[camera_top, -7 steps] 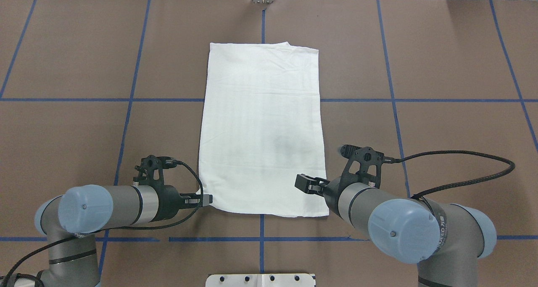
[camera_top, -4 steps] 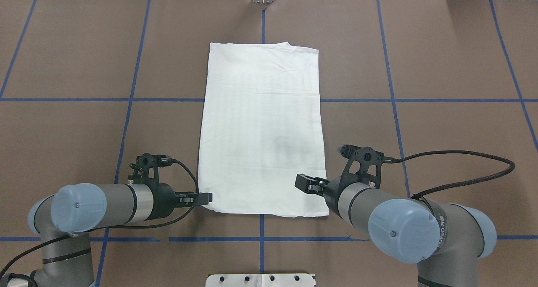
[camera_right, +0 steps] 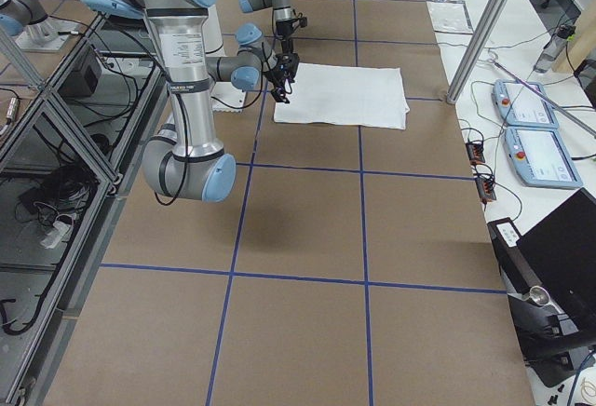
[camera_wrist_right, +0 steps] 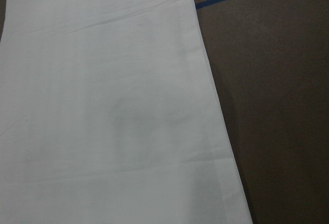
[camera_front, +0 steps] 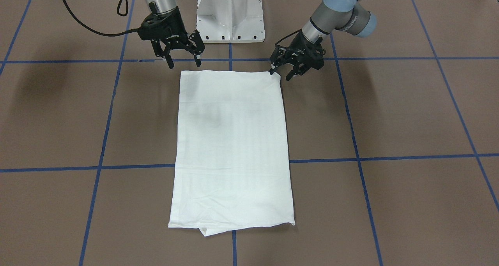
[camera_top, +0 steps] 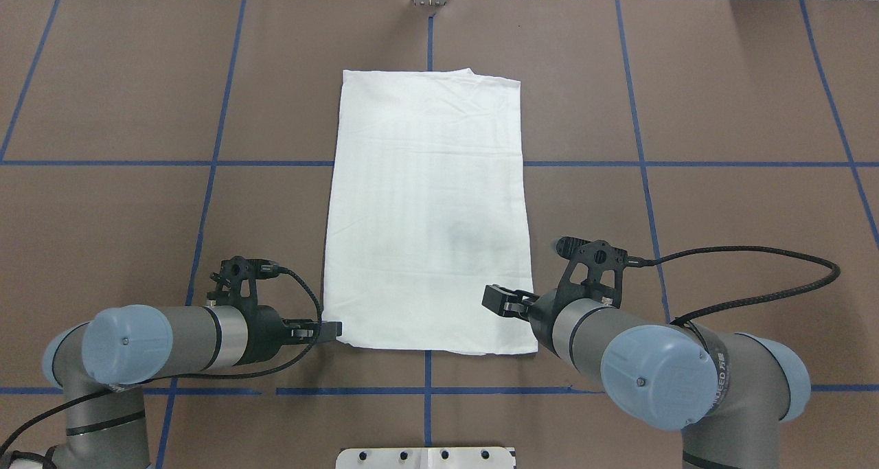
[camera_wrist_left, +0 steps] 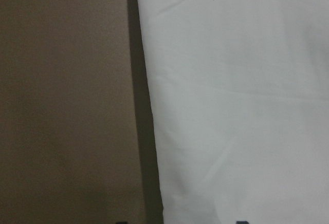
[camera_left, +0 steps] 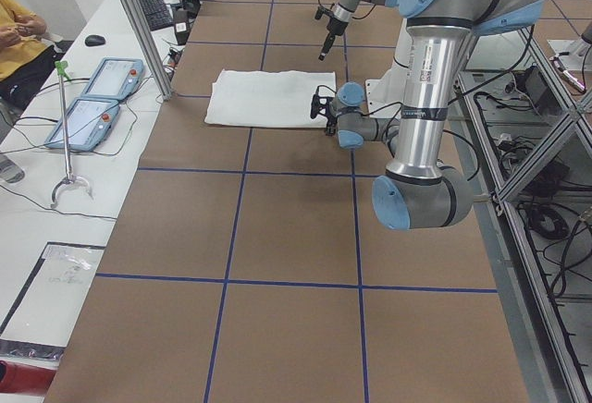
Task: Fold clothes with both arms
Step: 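Slide the right gripper under the shirt's near corner while the left gripper holds its corner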
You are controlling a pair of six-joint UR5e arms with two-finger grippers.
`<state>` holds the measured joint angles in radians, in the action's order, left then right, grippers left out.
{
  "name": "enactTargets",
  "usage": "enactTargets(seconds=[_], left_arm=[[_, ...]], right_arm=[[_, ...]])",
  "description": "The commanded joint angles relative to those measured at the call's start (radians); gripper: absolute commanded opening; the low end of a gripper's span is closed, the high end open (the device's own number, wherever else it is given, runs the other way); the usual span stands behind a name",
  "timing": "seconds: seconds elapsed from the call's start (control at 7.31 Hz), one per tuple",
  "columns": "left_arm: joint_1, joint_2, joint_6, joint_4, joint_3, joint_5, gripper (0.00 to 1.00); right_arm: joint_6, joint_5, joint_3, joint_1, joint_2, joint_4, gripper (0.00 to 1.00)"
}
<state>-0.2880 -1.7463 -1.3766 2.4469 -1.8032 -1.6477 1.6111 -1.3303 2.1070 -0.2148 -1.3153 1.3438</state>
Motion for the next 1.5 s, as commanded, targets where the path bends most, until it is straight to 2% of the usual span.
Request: enactTargets(seconds=[0.0, 0.14, 0.27, 0.41, 0.55, 0.68, 0.82, 1.09, 1.23, 1.37], left_arm=[[0.004, -0.021, 0.001, 0.000, 0.010, 0.000, 0.68], [0.004, -0.021, 0.001, 0.000, 0.016, 0.000, 0.67], [0.003, -0.038, -0.001, 0.000, 0.031, 0.000, 0.60], [0.003, -0.053, -0.002, 0.000, 0.041, 0.000, 0.45], [0.003, -0.055, -0.004, 0.000, 0.039, 0.000, 0.14], [0.001, -0.053, -0.004, 0.000, 0.035, 0.000, 0.00], [-0.002, -0.052, -0.002, 0.000, 0.030, 0.000, 0.00], [-0.005, -0.052, -0.004, 0.000, 0.024, 0.002, 0.00], [-0.005, -0.052, -0.004, 0.000, 0.024, 0.003, 0.00], [-0.005, -0.052, -0.004, 0.000, 0.024, 0.003, 0.00]], right_arm=[[0.000, -0.001, -0.001, 0.000, 0.001, 0.000, 1.00], [0.000, -0.001, -0.001, 0.002, 0.001, 0.000, 1.00], [0.000, 0.000, -0.001, 0.002, 0.001, 0.000, 1.00], [0.000, 0.000, -0.001, 0.002, 0.001, 0.000, 1.00], [0.000, 0.000, -0.002, 0.002, 0.001, 0.000, 1.00], [0.003, 0.002, -0.004, 0.002, -0.001, 0.002, 1.00], [0.073, 0.002, -0.011, 0.003, 0.001, 0.003, 1.00], [0.365, 0.000, -0.057, 0.044, 0.017, 0.003, 0.93], [0.453, 0.000, -0.083, 0.069, 0.024, 0.009, 0.90], [0.498, 0.000, -0.149, 0.072, 0.074, 0.015, 0.89]])
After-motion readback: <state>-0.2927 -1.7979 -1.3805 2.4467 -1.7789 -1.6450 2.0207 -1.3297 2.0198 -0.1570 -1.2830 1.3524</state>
